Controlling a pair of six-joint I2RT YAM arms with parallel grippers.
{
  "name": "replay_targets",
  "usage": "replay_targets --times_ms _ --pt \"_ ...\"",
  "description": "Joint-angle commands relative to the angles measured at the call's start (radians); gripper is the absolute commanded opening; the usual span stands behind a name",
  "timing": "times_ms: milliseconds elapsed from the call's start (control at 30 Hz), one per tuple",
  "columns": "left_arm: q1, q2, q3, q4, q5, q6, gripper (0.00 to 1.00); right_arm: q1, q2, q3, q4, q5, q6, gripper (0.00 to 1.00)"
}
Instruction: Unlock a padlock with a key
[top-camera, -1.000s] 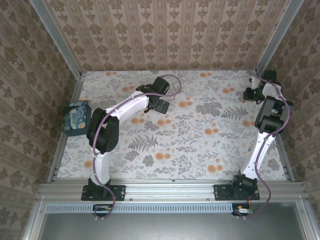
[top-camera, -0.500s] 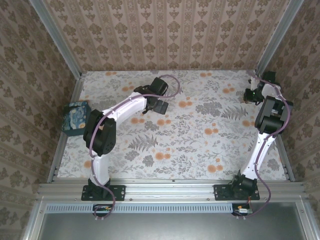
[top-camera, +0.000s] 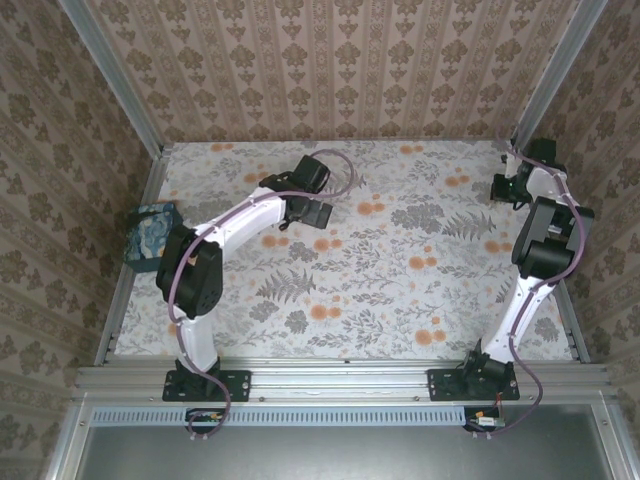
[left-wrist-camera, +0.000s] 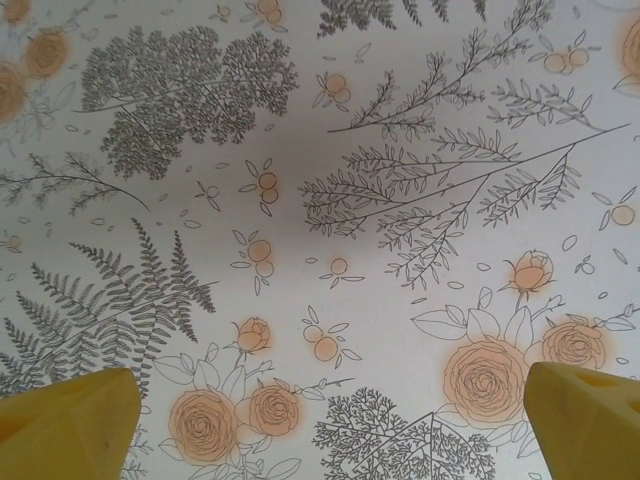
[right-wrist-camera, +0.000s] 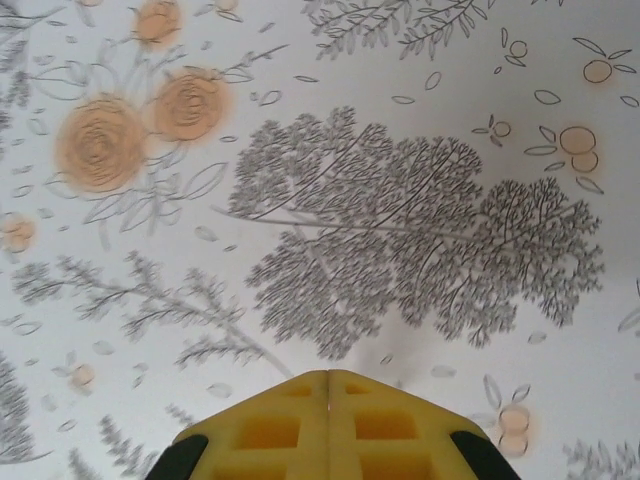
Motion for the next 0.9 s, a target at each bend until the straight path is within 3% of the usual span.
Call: replay_targets --times_ms 0,233,467,633,867 --pt "0.006 -0.062 -0.030 0.015 0.007 -0.013 1.00 0.044 -0.123 -0.061 0.024 0.018 0.035 0.05" --pt "0.005 -0.149 -0.107 0.038 0.009 -0.028 1.00 0.178 -0.281 -0.146 0.054 0.053 0.058 0.04" --pt "0.012 -0.236 -0.156 0.038 -0.005 -0.032 1.00 0.403 -0.412 -0.263 0.087 0.038 0.143 0.05" --pt "0.012 -0.316 -0.221 0.042 0.007 -0.066 1.00 0.528 -0.395 -0.302 0.154 0.025 0.228 0.05" --pt "0.012 -0.449 -0.318 0.039 -0.005 -0.097 1.00 0.641 -0.268 -0.253 0.227 0.115 0.333 0.05"
